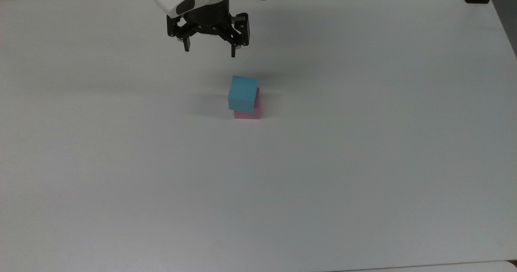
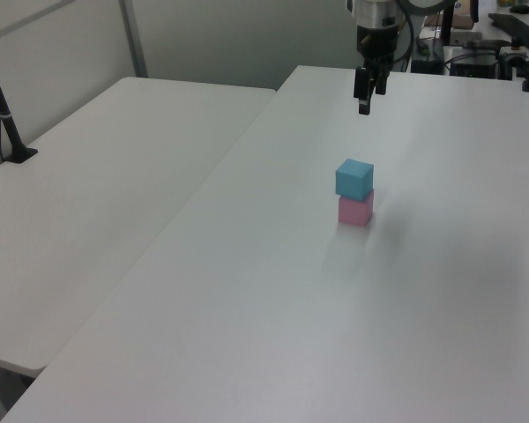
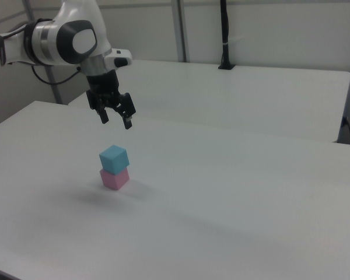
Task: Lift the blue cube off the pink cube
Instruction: 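Lower the open gripper down over the light-blue cube on the pink cube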
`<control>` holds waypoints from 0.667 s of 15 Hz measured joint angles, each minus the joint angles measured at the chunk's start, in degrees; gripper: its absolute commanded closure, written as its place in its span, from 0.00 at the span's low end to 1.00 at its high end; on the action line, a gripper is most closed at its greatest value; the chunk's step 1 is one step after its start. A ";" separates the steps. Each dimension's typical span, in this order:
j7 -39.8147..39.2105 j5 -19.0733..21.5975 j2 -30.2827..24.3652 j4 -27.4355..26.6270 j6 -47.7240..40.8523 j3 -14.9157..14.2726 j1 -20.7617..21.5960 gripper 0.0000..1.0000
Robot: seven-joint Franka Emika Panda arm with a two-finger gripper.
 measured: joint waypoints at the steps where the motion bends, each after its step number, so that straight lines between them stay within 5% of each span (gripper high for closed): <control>1: -0.04 0.00 0.00 0.00 0.00 0.00 0.00 0.00; 10: -0.85 0.08 0.41 -0.17 0.00 0.13 0.13 0.00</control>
